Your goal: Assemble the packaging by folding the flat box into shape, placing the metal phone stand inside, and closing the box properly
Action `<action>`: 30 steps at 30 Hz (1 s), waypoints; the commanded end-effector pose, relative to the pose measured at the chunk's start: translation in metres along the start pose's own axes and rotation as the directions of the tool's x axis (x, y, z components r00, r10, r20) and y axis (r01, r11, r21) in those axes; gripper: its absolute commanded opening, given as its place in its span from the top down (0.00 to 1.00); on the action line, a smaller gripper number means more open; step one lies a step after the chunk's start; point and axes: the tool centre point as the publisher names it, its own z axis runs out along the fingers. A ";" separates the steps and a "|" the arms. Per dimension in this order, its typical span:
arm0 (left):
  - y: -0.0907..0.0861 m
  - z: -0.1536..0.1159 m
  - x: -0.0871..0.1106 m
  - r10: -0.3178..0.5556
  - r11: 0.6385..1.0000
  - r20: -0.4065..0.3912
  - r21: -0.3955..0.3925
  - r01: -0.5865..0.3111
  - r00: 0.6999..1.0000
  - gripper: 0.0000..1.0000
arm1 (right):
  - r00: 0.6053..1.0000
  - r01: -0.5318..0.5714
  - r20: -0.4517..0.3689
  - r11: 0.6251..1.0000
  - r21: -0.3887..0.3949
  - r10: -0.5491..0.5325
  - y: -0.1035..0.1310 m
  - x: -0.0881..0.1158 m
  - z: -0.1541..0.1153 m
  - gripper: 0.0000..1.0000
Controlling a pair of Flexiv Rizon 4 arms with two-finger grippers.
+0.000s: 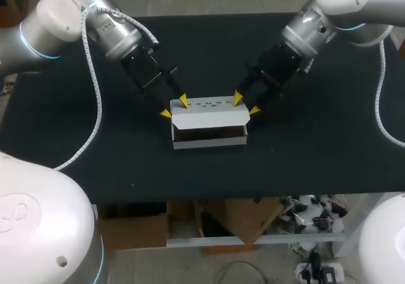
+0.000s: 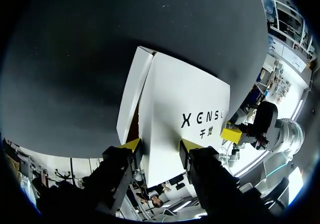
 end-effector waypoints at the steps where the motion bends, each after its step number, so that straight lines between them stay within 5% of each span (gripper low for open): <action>1: 0.002 -0.002 0.004 -0.001 1.000 0.005 0.004 0.001 1.000 0.52 | 1.000 0.000 0.001 1.000 0.003 0.000 0.000 0.005 -0.001 0.51; 30: -0.001 -0.001 0.004 -0.012 1.000 0.012 -0.006 0.012 1.000 0.52 | 1.000 -0.003 0.006 1.000 0.006 0.003 -0.001 0.003 -0.001 0.49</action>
